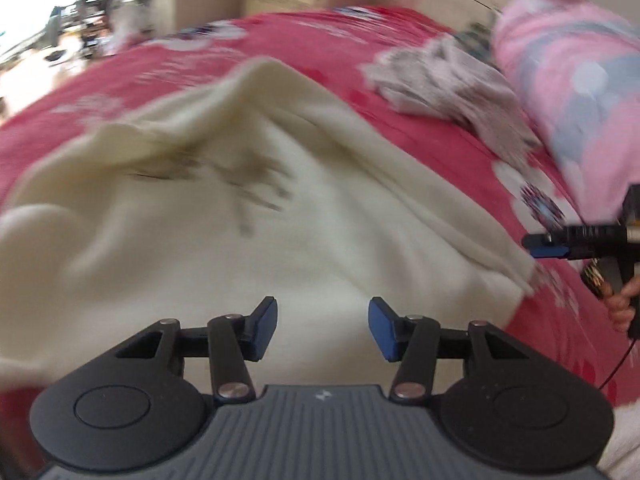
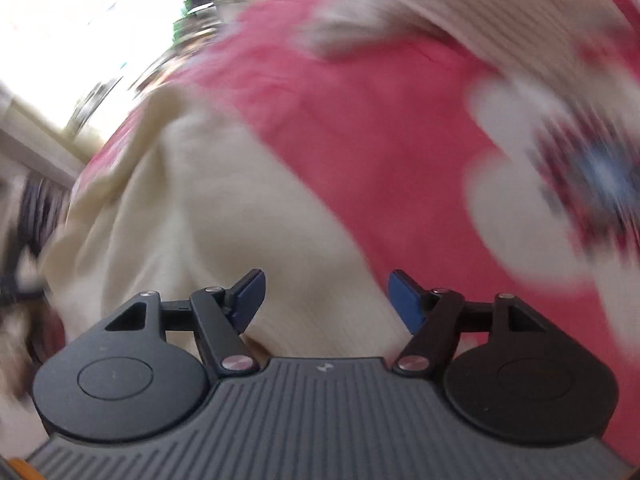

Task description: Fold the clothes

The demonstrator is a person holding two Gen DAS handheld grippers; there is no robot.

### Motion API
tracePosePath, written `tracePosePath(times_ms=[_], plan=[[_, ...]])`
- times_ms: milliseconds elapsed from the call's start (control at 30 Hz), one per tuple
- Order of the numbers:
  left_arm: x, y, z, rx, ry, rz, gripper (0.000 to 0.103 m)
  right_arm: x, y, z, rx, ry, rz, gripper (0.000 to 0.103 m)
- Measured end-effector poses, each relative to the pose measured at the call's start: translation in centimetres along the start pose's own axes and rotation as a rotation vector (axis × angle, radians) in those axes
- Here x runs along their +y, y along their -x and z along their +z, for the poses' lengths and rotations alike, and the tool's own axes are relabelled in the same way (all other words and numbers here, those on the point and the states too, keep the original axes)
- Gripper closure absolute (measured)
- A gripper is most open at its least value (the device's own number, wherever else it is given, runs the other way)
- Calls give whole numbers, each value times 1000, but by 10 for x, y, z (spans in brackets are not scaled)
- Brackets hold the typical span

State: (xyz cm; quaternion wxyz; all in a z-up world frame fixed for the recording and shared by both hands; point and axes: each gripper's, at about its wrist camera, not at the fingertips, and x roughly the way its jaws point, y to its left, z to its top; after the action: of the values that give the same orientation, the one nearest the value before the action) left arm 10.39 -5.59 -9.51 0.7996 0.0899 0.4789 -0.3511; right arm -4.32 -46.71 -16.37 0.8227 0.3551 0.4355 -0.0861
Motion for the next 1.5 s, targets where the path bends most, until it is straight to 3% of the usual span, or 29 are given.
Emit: tracePosePath(times_ms=[100,200,300,400,433,500,533,567,667,833,967,1100,1300,1400,1433,1500], plan=[[-15,-15,-12,-35,-71,-15,51,-34,7,-21,35,-256,57,34],[-28,-27,-24,-58,-128,-15,51,-49,-2,-35,58,-394,129,33],[-33,-38,-31,-27,-135,-18,51,-48,-15,-33,42,-426,190,32],[-33,-47,-36,-15,-141,-8,50,-35,-28,-25,-3,-371,232,35],[-32,-49,-36,-14,-141,-7,50,-31,-32,-23,-15,-345,236,40],[-31,-51,-37,-18,-129,-7,49,-25,-38,-18,-23,-306,225,62],[-30,-51,-37,-20,-118,-9,49,-22,-40,-16,-30,-286,216,87],[-29,-52,-36,-22,-106,-11,49,-18,-39,-14,-44,-262,204,95],[-25,-55,-35,-26,-77,-20,49,-5,-28,4,-129,-163,216,98],[-22,-58,-34,-27,-67,-32,48,33,-3,66,-289,-6,304,98],[-19,-58,-34,-29,-49,-42,47,67,4,141,-375,113,345,98],[-15,-58,-34,-31,-29,-52,47,102,-2,227,-475,204,301,98],[-14,-57,-34,-25,-26,-54,47,123,-18,342,-680,199,167,98],[-14,-58,-34,-22,-22,-56,46,109,-57,384,-649,143,28,87],[-13,-58,-34,-21,-21,-56,46,96,-67,389,-621,81,-8,73],[-13,-58,-34,-19,-18,-57,45,69,-75,384,-590,-21,-18,68]])
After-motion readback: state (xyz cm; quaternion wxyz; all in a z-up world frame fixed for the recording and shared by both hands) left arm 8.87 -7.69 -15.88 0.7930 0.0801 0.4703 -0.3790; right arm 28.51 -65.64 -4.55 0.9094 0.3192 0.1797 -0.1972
